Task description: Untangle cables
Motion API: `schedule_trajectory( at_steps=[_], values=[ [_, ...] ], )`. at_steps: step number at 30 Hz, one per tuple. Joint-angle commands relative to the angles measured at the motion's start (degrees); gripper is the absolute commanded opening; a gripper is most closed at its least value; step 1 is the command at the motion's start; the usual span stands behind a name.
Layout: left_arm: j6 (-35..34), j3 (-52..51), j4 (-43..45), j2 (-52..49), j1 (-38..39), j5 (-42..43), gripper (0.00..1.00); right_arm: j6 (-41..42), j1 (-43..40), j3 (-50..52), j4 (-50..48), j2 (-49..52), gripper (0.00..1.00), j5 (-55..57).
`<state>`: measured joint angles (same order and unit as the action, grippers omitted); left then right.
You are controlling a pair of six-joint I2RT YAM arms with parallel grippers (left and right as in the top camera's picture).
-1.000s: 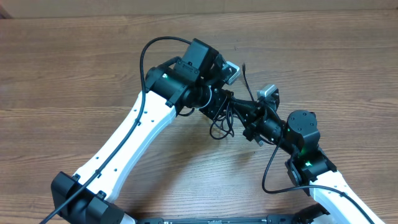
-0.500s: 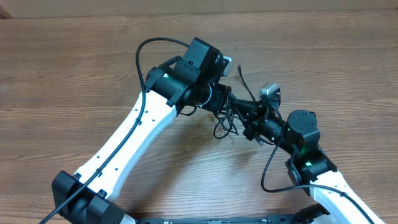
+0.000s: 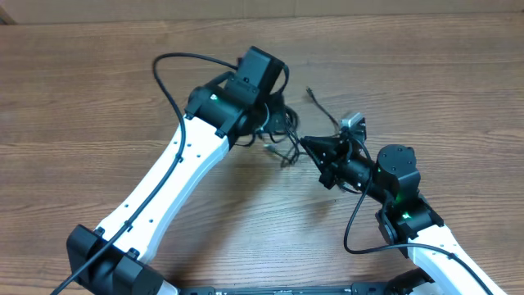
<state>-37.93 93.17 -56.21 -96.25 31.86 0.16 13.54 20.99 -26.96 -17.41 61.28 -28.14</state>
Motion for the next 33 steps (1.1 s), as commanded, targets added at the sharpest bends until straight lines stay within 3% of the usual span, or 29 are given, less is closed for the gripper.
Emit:
schedule_trajectory(
  at_steps=[1, 6, 7, 10, 12, 14, 18, 22, 27, 33],
  values=[
    [-7.9, 1.2, 0.4, 0.0, -0.4, -5.0, 0.04, 0.4, -0.1, -0.5, 0.5, -0.7, 0.04, -1.1],
    [2.5, 1.2, 0.0, 0.0, -0.4, -3.8, 0.04, 0.3, -0.1, -0.5, 0.6, -0.7, 0.04, -1.1],
    [5.5, 1.2, -0.3, 0.0, -0.4, -2.9, 0.04, 0.3, -0.1, -0.5, 0.6, -0.7, 0.10, -1.1],
    [14.3, 1.2, -1.0, 0.0, -0.4, 1.0, 0.04, -0.6, -0.1, -0.5, 0.7, -0.7, 0.40, -1.1],
    [20.6, 1.2, -1.8, 0.0, -0.4, 5.0, 0.04, -2.4, -0.1, -0.5, 0.7, -0.7, 0.67, -0.9],
    [26.4, 1.2, -3.1, 0.0, -0.3, 8.7, 0.04, -3.6, -0.1, -0.5, 0.7, -0.7, 0.83, 0.3],
    [35.8, 1.2, -5.4, 0.0, -0.3, 13.1, 0.04, -3.6, -0.1, -0.5, 0.7, -0.7, 0.88, 3.8],
    [40.5, 1.2, -6.5, 0.0, -0.3, 16.3, 0.04, -4.0, -0.1, -0.5, 0.7, -0.7, 0.88, 4.1],
    [49.4, 1.2, -6.3, 0.0, -0.3, 26.1, 0.05, -4.3, -0.1, -0.5, 0.7, -0.7, 0.86, 4.1],
    [49.9, 1.2, -5.6, 0.0, -0.3, 26.9, 0.04, -4.7, -0.1, -0.5, 0.7, -0.7, 0.73, 4.1]
  ],
)
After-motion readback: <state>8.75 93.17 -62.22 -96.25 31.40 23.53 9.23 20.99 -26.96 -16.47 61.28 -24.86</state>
